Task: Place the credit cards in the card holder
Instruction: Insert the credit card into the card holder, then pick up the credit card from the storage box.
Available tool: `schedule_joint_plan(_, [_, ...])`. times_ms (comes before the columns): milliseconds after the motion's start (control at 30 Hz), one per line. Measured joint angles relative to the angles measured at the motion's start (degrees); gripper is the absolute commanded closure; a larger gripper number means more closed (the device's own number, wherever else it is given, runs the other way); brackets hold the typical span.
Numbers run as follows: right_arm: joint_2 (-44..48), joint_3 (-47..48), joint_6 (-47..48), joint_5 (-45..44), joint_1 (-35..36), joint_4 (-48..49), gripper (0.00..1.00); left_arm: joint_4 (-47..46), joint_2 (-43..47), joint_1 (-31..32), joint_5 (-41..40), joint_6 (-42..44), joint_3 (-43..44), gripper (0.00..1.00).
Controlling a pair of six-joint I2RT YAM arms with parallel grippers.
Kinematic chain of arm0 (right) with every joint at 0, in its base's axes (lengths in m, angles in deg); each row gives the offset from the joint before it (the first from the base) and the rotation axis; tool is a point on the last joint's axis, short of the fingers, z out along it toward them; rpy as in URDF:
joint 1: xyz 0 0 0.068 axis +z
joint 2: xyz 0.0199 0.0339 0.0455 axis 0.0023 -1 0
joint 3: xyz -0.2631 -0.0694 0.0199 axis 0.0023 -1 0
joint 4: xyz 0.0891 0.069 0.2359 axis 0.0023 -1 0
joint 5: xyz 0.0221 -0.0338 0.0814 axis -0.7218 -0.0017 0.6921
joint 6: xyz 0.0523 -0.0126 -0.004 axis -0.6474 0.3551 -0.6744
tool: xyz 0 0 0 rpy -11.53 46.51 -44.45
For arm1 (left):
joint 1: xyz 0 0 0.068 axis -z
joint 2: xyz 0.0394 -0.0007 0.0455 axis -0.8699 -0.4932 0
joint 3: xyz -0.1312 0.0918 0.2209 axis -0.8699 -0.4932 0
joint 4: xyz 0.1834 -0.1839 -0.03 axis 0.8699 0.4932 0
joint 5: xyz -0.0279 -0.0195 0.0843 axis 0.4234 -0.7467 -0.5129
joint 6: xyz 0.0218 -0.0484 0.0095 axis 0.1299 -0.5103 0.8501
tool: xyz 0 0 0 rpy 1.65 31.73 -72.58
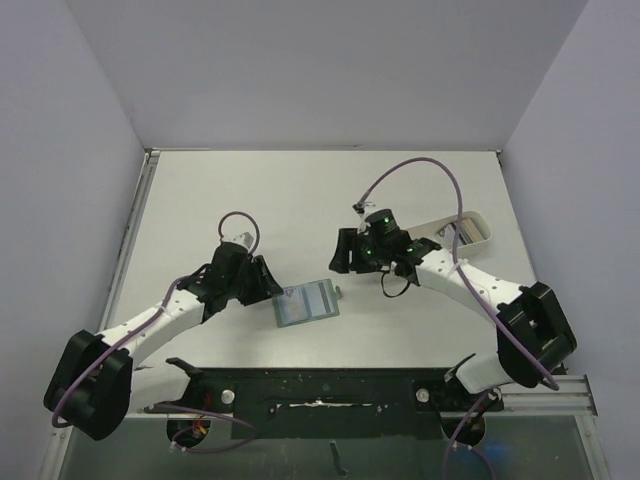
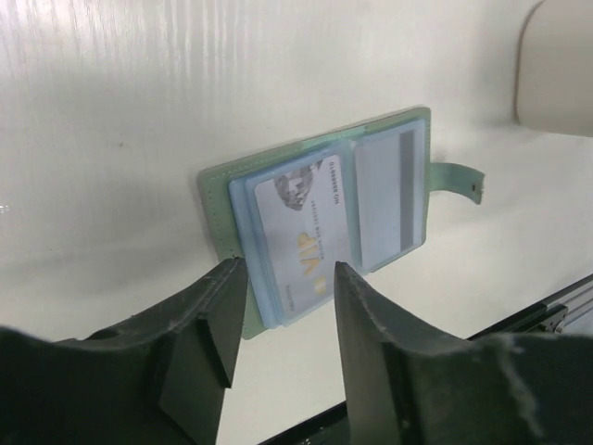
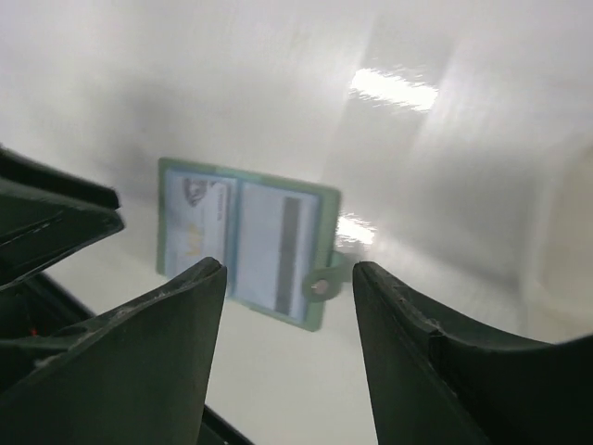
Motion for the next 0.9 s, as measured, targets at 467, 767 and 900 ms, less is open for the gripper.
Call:
schedule_joint_plan(467, [5.9,8.5,12.5,-18.9,-19.1,-20.3,0.42,6.3,5.4,-0.3,-0.8,8.0,9.8,0.22])
schedule_joint_plan(767, [3.2,10.9,21.5,-29.8,-30.7,-24.7,0.40,8.6,7.5,-0.7,-0.7,13.4,10.5,0.21])
schedule_joint_plan(900, [-0.9,13.0,25.3,-31.6,-33.8,-24.6,0.34,9.8,7.6,-0.9,-0.5,14.9,10.5,0.21])
